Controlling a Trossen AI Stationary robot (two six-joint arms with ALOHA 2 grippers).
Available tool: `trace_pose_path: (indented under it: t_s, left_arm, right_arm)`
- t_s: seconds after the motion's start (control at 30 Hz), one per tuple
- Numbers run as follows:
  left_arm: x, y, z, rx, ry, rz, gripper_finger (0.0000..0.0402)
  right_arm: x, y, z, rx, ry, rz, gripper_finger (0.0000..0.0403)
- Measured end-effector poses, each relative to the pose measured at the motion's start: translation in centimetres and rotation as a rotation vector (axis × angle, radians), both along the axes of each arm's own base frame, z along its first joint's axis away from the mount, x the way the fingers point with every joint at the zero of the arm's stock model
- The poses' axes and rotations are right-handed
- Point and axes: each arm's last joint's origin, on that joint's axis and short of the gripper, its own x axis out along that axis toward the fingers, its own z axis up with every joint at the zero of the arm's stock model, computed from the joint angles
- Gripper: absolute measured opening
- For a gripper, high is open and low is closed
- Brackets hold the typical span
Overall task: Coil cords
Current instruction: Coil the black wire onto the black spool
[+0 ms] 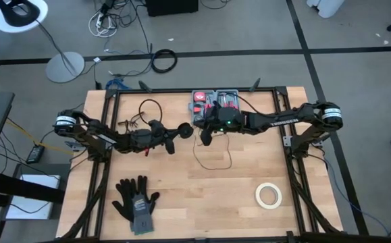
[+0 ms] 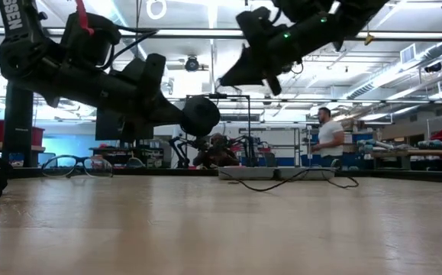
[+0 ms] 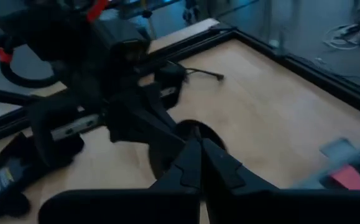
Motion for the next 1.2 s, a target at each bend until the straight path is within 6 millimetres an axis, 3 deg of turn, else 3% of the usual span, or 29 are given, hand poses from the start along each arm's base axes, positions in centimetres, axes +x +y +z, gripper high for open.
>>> trace_pose_path:
  t_s: [0.37,0.57,1.03,1.2]
  left_arm:
    - [0.9,0.2,0.5,0.018,0.037,0.042,0.0000]
    - [0.9,0.2,0.6,0.019,0.015,0.051,0.0000]
    - [0.9,0.2,1.2,0.017,-0.057,0.059,0.0000]
    - [0.0,0.2,1.3,0.016,-0.137,0.074,0.0000]
  right_arm:
    - [5.4,0.0,-2.1,0.027,0.061,0.115,0.0000]
    - [6.9,0.5,-4.2,0.042,0.132,0.137,0.0000]
    - [5.4,1.7,-7.0,0.084,0.404,0.129,0.0009]
    - [3.5,3.0,-9.9,0.103,0.419,0.160,0.0021]
